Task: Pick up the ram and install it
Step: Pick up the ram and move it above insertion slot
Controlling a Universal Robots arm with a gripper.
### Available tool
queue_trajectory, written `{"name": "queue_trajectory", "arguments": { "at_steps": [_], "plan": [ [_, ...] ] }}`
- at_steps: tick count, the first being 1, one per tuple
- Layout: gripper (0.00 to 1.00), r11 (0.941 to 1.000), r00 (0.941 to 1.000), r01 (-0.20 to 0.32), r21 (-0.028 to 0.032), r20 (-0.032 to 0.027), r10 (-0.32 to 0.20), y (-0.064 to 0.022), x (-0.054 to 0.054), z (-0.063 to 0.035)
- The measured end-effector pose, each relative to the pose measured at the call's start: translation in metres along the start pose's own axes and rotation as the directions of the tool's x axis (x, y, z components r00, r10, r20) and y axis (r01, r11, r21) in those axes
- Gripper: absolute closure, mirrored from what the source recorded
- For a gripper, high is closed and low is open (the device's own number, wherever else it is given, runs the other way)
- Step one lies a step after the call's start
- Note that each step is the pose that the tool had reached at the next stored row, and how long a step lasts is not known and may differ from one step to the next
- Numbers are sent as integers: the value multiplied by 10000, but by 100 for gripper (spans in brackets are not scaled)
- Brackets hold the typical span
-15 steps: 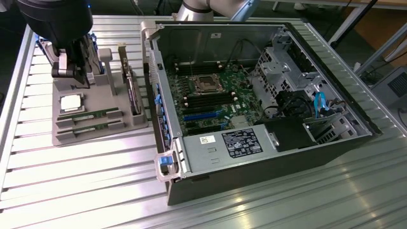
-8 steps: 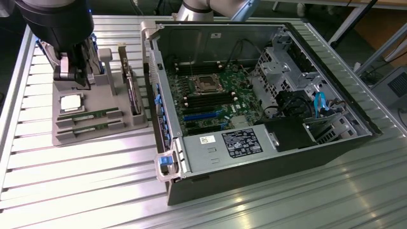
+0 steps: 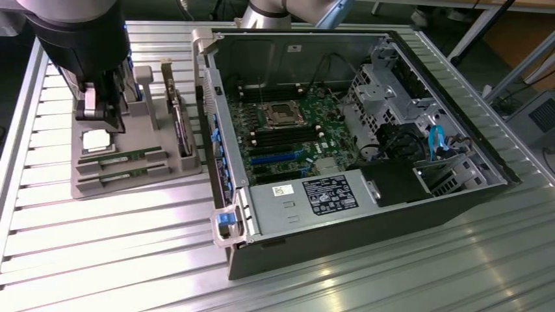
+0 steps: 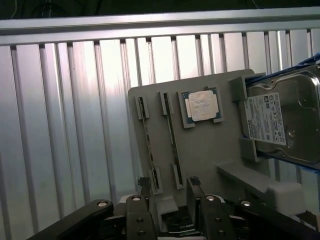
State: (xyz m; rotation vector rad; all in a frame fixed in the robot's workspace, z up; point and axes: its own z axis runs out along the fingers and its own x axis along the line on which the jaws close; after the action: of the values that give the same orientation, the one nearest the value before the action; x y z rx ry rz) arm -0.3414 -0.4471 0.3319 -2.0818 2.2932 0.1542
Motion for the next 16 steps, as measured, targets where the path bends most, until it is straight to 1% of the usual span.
{"name": "queue_trajectory", "arguments": {
  "at_steps": [1,3,16],
  "plan": [
    [58,10000,10000,-2,13,-94,2,-1,2,14],
    [58,10000,10000,-4,11,-87,4,-2,7,36],
    [58,10000,10000,-2,10,-87,3,-13,60,175]
  ]
}}
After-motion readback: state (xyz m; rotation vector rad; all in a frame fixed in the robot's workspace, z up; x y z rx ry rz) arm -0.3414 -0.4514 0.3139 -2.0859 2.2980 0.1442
